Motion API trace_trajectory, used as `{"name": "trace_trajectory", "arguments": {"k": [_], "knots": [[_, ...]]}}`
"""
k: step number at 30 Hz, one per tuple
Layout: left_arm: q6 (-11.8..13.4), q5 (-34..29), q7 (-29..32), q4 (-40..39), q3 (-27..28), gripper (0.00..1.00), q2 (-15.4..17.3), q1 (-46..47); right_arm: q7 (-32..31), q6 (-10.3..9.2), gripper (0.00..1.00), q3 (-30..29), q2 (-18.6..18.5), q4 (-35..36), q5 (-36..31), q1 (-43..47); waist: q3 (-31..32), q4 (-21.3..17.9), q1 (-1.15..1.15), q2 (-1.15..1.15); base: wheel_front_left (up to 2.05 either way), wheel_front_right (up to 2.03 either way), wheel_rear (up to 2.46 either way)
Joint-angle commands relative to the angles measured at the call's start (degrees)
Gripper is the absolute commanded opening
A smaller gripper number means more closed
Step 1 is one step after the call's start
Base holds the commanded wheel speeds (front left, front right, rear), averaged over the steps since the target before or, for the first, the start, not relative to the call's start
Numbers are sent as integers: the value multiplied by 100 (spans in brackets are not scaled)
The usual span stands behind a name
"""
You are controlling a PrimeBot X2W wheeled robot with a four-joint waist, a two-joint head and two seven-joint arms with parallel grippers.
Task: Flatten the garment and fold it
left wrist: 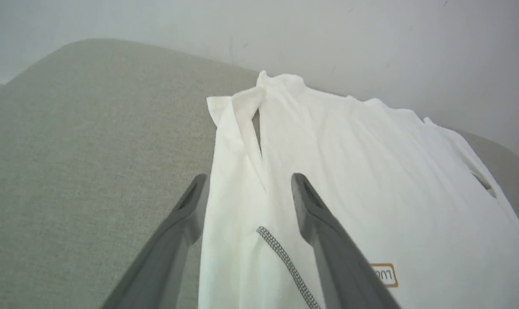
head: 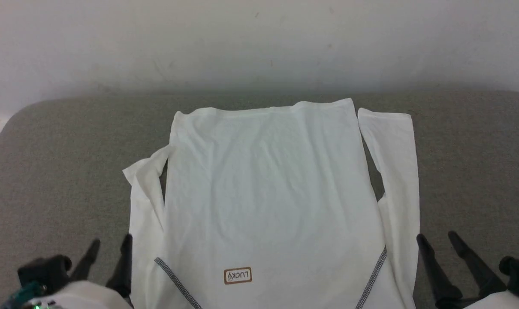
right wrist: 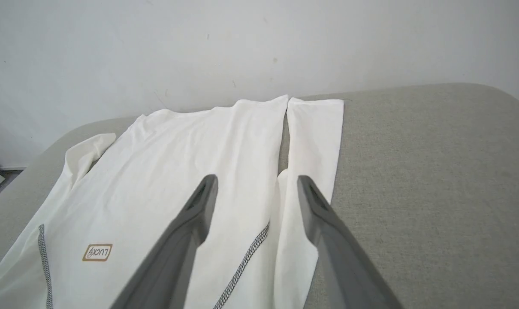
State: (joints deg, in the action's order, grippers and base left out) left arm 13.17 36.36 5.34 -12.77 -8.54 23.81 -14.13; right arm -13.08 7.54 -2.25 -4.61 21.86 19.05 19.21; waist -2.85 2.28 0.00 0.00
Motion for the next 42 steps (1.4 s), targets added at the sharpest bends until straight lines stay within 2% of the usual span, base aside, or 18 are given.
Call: {"name": "trace_trajectory", "arguments": {"k": [1,7,12,21,28,29,30,31,32,35,39,42], "knots": [[3,-96,-110,-29,84,100,37,297,85,-5,100,-19,45,73,-78,-147,-75,15,0,0,0,0,0],[-74,-181,-336,470,295,100,107,1645,273,-5,100,30,94,319,-291,-677,-563,-84,0,0,0,0,0],[-414,22,-50,1545,330,100,323,2810,283,-5,100,175,75,320,-326,-1122,-1035,-252,0,0,0,0,0],[-1078,235,1525,3375,-218,100,773,4281,376,-5,100,376,10,5,-189,-1513,-1575,-516,0,0,0,0,0],[-1231,58,2659,4229,-730,100,1023,4712,473,-5,100,435,-40,-213,-53,-1670,-1739,-678,0,0,0,0,0],[-1253,10,2790,4320,-824,93,1039,4724,484,-5,100,443,-44,-243,-34,-1684,-1744,-695,0,0,0,0,0],[-1305,16,2947,4413,-899,64,1035,4726,488,-5,100,452,-49,-275,-14,-1693,-1745,-708,0,0,0,0,0],[-1342,28,3035,4472,-948,42,1013,4734,498,-5,100,453,-48,-300,14,-1704,-1745,-716,0,0,0,0,0],[-1372,59,3087,4517,-976,0,971,4734,510,-5,100,451,-52,-319,29,-1715,-1742,-722,0,0,0,0,0],[-1407,133,3054,4597,-983,0,878,4700,541,-5,100,433,-62,-384,46,-1725,-1686,-718,0,0,0,0,0],[-1260,165,2282,4531,-719,0,820,4629,562,-5,100,359,-63,-453,61,-1657,-1457,-629,0,0,0,0,0],[-1041,161,1637,4265,-440,0,860,4465,558,-5,100,248,-47,-462,84,-1510,-1203,-480,0,0,0,0,0]]}}
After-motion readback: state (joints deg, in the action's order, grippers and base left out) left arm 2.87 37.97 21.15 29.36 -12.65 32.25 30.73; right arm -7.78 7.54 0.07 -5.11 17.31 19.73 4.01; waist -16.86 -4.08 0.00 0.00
